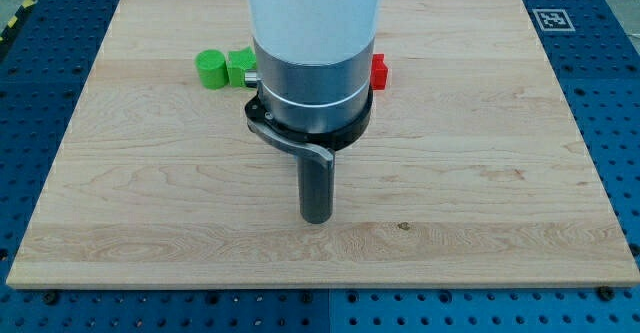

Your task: Push the blue triangle down a bit

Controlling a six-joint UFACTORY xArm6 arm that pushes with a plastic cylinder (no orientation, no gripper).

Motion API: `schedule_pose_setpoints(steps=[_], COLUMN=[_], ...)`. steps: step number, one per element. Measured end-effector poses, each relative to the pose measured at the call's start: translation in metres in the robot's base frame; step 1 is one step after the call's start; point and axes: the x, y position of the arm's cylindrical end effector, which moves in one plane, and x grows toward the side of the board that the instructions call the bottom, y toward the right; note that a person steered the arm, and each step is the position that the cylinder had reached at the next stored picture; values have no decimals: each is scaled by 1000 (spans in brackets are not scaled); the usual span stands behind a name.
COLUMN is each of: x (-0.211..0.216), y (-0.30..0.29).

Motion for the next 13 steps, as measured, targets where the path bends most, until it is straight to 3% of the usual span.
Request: schedule_pose_setpoints(steps=[2, 3, 4, 6, 7, 10, 13], x=[-16, -73, -98, -99, -99, -99, -99], y=[19, 57, 68, 173, 172, 57, 14])
